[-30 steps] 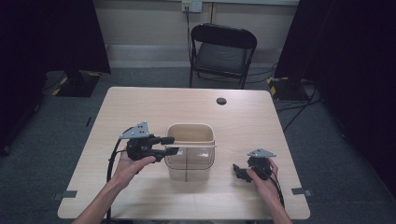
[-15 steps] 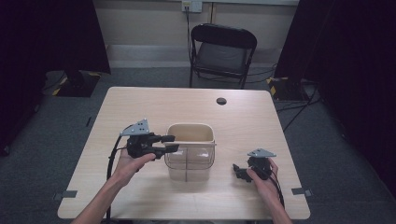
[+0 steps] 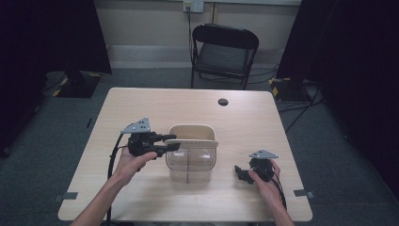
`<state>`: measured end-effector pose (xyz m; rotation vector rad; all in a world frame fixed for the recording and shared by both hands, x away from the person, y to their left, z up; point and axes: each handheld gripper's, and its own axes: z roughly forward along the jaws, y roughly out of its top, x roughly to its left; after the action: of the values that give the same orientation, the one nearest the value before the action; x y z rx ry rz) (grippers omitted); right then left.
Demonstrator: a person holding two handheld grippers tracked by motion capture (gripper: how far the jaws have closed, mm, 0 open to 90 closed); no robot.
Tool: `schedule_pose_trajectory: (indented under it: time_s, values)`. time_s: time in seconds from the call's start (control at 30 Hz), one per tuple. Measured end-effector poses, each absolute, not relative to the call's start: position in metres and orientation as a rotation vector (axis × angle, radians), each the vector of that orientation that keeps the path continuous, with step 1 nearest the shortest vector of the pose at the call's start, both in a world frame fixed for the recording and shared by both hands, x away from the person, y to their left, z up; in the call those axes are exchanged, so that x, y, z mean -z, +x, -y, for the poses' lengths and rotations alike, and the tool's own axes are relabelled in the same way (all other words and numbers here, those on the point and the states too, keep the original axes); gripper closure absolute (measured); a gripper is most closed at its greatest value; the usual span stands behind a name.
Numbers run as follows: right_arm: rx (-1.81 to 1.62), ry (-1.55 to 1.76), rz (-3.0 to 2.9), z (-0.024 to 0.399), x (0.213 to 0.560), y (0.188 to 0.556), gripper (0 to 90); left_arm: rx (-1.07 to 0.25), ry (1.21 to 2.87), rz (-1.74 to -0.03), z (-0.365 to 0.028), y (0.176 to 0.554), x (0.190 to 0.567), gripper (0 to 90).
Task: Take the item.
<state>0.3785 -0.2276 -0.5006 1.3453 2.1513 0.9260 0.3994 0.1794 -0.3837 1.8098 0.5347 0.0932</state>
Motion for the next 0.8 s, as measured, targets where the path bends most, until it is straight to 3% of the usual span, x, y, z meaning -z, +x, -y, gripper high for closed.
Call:
schedule_pose_trajectory:
  time_s: [0.8]
  values:
    - [-0.926,1.345,-2.151,0.2276,0.5006,0.3785,11.9,-0.067,1.801,-0.539,-0.1782,0.4099,0.3812,61.9]
